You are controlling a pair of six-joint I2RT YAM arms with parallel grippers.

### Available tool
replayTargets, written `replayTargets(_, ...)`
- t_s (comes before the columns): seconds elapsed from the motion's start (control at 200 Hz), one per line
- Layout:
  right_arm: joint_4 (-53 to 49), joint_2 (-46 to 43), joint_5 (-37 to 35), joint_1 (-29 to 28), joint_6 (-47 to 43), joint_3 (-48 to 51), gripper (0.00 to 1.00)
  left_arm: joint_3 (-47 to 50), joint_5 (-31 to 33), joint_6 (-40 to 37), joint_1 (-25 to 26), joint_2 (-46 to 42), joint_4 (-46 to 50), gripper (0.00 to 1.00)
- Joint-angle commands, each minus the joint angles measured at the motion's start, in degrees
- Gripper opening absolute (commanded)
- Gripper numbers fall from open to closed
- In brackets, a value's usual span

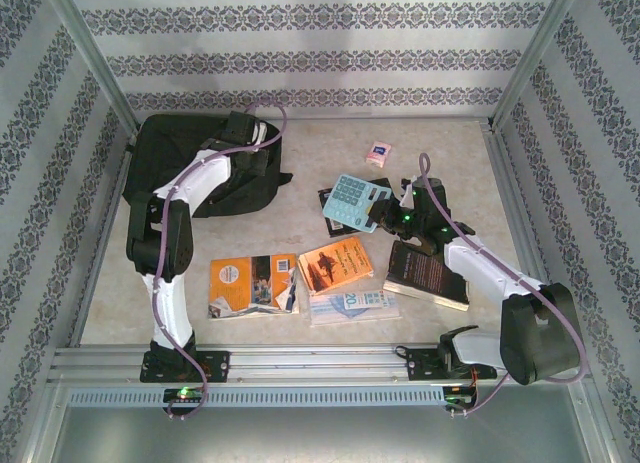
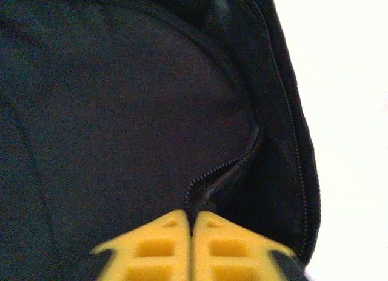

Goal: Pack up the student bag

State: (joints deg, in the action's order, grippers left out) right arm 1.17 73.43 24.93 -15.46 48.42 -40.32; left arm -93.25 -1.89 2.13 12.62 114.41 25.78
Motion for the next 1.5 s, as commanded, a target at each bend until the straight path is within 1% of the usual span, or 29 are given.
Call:
replayTargets(0.0,3.11,-0.96,1.08,0.49,0.77,-0.15,0.01,0.40,-4.14,0.69,-0.71,-1.38,-0.99,0.00)
replayTargets(0.105,2.13,-1.62,0.26,-0.07,0.33,-1.17,0.01,2.71,-5.90,2.91,-0.64,-6.10,-3.31,0.00)
replayTargets(0.205,0.72,-1.20,0.19,-1.36,-0.21,-3.06,0.01,5.64,-9.17,5.85,-0.24,-11.87,-5.56,0.00)
replayTargets(0.38,0.06,-0.61,-0.03,-3.19,-0.42,-6.05,0.02,10.73,-10.85,7.15,3.39,-22.01,-6.66,0.00)
replayTargets(0.515,-1.17,-0.37,0.57,-4.59,-0.57,-9.19,0.04,17.87,-11.64,9.70,5.42,-30.67,-10.07,0.00)
replayTargets(0.615,-1.17,-0.05,1.55,-5.36,1.29,-11.06,0.06,24.30,-14.55,14.12,5.55,-36.96,-15.25,0.00)
replayTargets(0.69,-1.36,0.71,1.95,-5.79,3.04,-12.30,0.07,28.36,-18.11,17.33,5.51,-40.42,-18.36,0.00)
replayTargets(0.829,-3.38,4.66,2.35,-6.75,5.34,-15.80,0.06,35.52,-21.72,22.06,5.70,-45.95,-22.85,0.00)
replayTargets(0.889,-4.63,7.71,2.54,-7.54,6.56,-18.18,0.06,37.68,-23.15,22.64,5.72,-47.53,-23.23,0.00)
replayTargets(0.999,-3.13,13.86,4.66,-9.39,8.51,-22.73,0.07,39.58,-26.39,23.70,5.68,-48.33,-22.38,0.00)
replayTargets(1.024,-3.48,15.31,4.69,-9.91,8.57,-24.28,0.06,39.64,-26.54,23.82,5.74,-48.23,-21.94,0.06)
replayTargets(1.079,-3.20,18.33,4.65,-10.98,8.62,-27.16,0.05,39.14,-25.35,23.34,5.71,-47.92,-19.87,0.23)
replayTargets(1.154,-4.15,22.14,4.64,-11.98,8.40,-31.34,0.03,36.56,-22.05,21.30,5.66,-47.21,-15.92,0.46)
replayTargets(1.239,-3.10,24.66,5.74,-12.65,8.79,-34.08,0.02,32.17,-18.13,19.29,5.75,-45.55,-11.59,0.62)
replayTargets(1.279,-2.74,25.00,5.74,-12.99,8.63,-34.70,0.02,29.77,-15.76,18.57,5.62,-44.41,-9.34,0.67)
replayTargets(1.414,-2.14,24.28,5.15,-13.95,7.30,-35.10,0.02,21.18,-7.74,15.11,5.49,-38.59,-2.71,0.75)
replayTargets(1.494,-2.65,23.91,4.95,-14.31,6.52,-35.07,0.02,16.24,-2.84,13.00,5.48,-34.76,-0.27,0.83)
